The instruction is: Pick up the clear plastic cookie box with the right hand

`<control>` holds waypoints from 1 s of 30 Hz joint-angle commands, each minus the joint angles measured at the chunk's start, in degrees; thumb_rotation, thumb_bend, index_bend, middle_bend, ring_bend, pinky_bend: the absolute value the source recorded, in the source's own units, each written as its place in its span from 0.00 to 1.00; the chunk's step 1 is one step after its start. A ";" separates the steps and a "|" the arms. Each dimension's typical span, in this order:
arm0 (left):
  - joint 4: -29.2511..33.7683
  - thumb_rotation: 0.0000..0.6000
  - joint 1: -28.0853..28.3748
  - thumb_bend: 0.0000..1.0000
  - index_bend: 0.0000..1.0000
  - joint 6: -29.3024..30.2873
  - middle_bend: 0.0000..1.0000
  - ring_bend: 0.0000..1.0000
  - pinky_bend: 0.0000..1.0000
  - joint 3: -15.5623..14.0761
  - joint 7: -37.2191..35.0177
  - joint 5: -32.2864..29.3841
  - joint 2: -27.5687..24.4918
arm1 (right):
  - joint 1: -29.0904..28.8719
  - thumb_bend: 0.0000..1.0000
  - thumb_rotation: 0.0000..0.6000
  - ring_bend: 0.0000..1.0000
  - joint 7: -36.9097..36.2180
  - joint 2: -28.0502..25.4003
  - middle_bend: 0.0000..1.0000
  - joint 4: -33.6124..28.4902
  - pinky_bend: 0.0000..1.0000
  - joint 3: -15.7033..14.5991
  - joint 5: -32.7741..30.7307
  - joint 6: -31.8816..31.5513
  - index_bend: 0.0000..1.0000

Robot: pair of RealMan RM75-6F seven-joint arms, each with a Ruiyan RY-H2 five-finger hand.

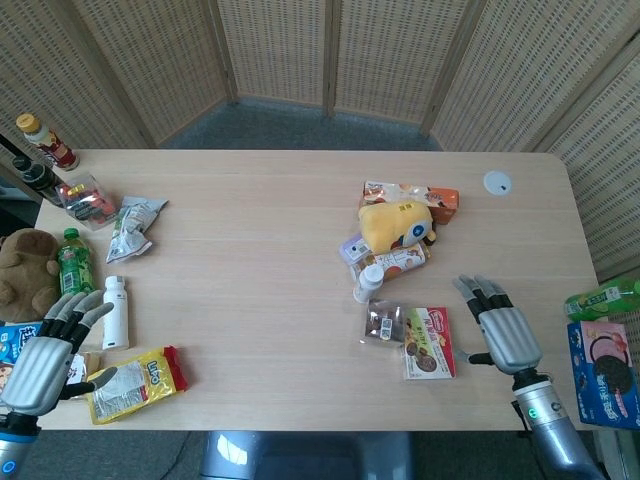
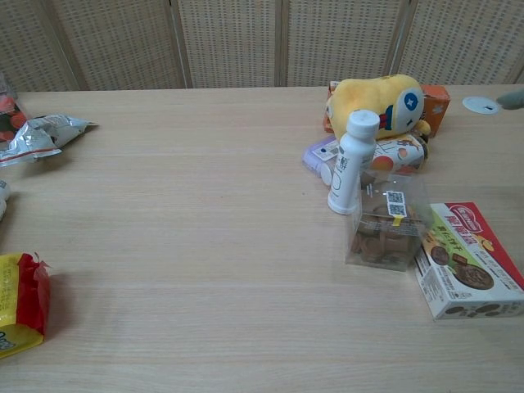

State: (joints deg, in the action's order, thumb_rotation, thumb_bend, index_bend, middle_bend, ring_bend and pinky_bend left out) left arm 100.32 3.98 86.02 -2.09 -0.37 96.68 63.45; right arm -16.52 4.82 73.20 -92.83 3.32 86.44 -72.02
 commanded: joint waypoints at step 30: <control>-1.66 1.00 1.42 0.22 0.12 -0.53 0.07 0.00 0.00 -0.02 -2.85 -1.01 0.00 | -8.30 0.08 0.90 0.00 -3.80 9.98 0.00 2.39 0.00 2.15 -7.91 12.79 0.00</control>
State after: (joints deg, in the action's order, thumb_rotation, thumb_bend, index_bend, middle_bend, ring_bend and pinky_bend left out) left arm 98.67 5.40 85.50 -2.10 -3.23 95.67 63.45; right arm -24.72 1.11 83.05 -90.56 5.50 78.65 -59.36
